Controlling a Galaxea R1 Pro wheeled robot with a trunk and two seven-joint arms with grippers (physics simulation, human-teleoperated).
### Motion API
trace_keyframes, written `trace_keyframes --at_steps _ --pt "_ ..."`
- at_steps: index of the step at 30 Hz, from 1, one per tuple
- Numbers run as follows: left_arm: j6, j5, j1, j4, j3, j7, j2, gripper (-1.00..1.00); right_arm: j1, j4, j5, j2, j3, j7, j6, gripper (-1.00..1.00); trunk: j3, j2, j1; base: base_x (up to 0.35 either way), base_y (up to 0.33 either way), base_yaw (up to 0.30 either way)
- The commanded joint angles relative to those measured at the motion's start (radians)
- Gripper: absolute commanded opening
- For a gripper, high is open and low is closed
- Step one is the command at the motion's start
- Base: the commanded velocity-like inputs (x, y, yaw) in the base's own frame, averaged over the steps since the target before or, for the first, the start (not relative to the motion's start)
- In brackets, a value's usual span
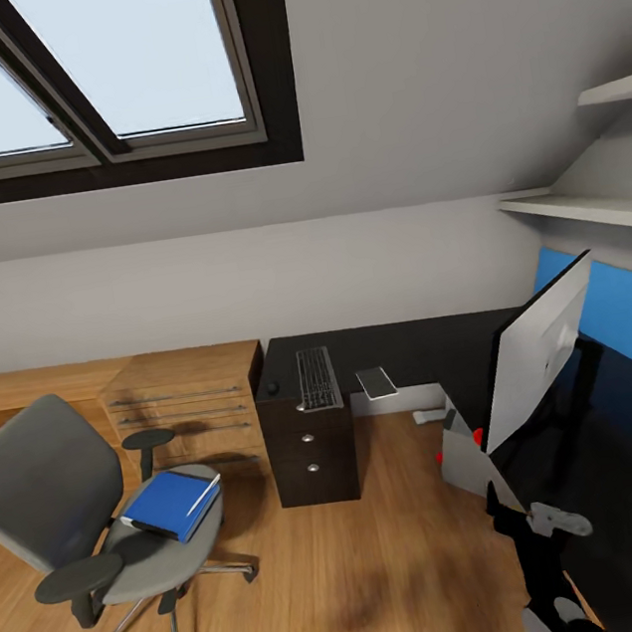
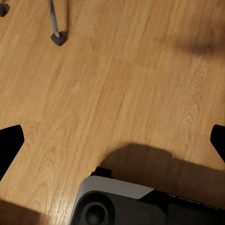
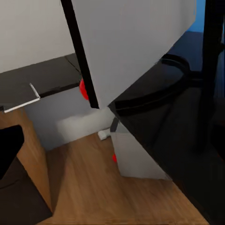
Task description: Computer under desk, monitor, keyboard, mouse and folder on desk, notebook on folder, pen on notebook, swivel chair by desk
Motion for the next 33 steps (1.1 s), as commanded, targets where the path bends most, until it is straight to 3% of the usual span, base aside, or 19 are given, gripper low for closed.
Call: trace_keyframes --at_steps 1,3,6,7,9,10,11,14,17,25,33 --pt "-0.003 0.010 0.000 -0.001 -0.003 0.003 0.000 1.00 -0.008 -0.032 -0.005 -0.022 0.008 -0.050 0.074 1.00 -0.002 -0.001 0.000 0.000 0.000 0.000" --pt "-0.004 0.009 0.000 -0.001 -0.004 0.003 0.000 1.00 -0.036 -0.053 -0.004 -0.044 0.008 -0.101 0.176 1.00 -0.002 -0.001 0.000 0.000 0.000 0.000" --pt "-0.004 0.008 0.000 -0.001 -0.005 0.002 0.000 1.00 -0.081 -0.049 -0.003 -0.061 0.007 -0.140 0.261 1.00 -0.002 -0.001 0.000 0.000 0.000 0.000" --pt "-0.004 0.007 0.000 -0.001 -0.007 0.001 -0.001 1.00 -0.108 0.005 -0.003 -0.081 0.004 -0.155 0.296 1.00 -0.002 -0.001 0.000 0.000 0.000 0.000" --pt "-0.005 0.007 0.000 -0.001 -0.008 0.000 -0.001 1.00 -0.124 0.077 -0.003 -0.093 0.002 -0.161 0.304 1.00 -0.002 -0.001 0.000 0.000 0.000 0.000" --pt "-0.005 0.006 -0.001 -0.001 -0.009 -0.001 -0.001 1.00 -0.154 0.151 -0.001 -0.099 0.001 -0.162 0.295 1.00 -0.002 -0.001 0.000 0.000 0.000 0.000" --pt "-0.010 -0.012 0.000 -0.001 -0.011 -0.002 -0.002 1.00 -0.206 0.258 0.000 -0.107 0.001 -0.157 0.197 1.00 -0.002 -0.001 0.000 0.000 0.000 0.000" --pt "-0.015 -0.050 0.000 -0.001 -0.010 -0.001 -0.003 1.00 -0.214 0.309 0.000 -0.111 0.001 -0.119 0.133 1.00 -0.002 -0.001 0.000 0.000 0.000 0.000" --pt "-0.018 -0.080 0.000 -0.001 -0.009 -0.001 -0.004 1.00 -0.218 0.376 0.001 -0.124 0.003 -0.026 0.038 1.00 -0.002 -0.001 0.000 0.000 0.000 0.000" --pt "-0.019 -0.084 0.000 0.028 -0.008 -0.002 -0.003 1.00 -0.219 0.401 0.002 -0.128 0.011 0.010 0.003 1.00 -0.002 -0.001 0.000 0.000 0.000 -0.018" --pt "-0.019 -0.085 0.000 0.046 -0.007 -0.002 -0.002 1.00 -0.219 0.444 0.002 -0.128 0.012 0.010 0.001 1.00 -0.002 -0.001 0.000 0.000 0.000 -0.243"
